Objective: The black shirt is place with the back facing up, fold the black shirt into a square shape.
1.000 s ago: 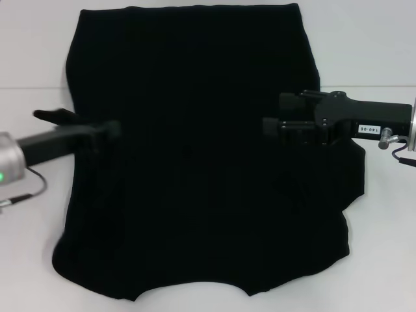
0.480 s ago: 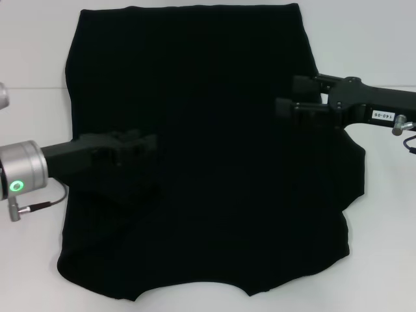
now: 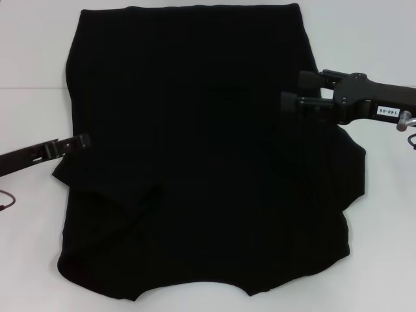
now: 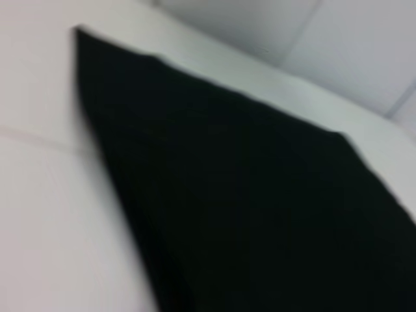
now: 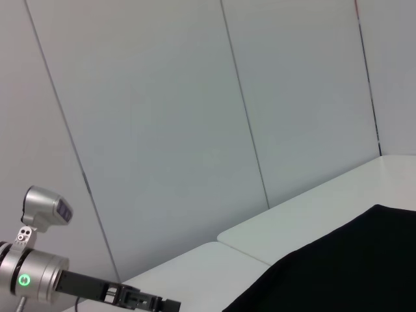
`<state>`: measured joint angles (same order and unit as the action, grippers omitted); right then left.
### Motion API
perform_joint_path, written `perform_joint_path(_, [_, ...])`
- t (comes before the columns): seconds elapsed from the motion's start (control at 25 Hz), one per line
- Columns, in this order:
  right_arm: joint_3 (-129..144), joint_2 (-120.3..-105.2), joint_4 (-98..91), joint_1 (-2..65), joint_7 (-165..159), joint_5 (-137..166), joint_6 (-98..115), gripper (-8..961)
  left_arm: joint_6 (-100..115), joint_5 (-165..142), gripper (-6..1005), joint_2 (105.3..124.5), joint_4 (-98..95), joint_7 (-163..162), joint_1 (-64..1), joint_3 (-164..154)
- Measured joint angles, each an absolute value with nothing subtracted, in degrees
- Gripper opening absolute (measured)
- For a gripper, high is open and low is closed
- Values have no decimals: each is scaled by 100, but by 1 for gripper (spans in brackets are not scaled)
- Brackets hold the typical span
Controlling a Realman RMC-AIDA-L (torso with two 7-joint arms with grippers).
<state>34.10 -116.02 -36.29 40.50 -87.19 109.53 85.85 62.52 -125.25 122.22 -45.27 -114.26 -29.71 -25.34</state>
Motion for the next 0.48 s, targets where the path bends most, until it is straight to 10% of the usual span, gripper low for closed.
perform_joint_path(0.16, [3410, -11601, -3630, 4074, -8719, 10951, 8565, 810, 6142, -12897, 856, 12202, -4531, -11839, -2978, -2438])
perform_joint_path(0.48, [3410, -11600, -3629, 4085, -8719, 10950, 8542, 808, 6060, -13124, 878, 12197, -4467, -11901, -2979, -2423])
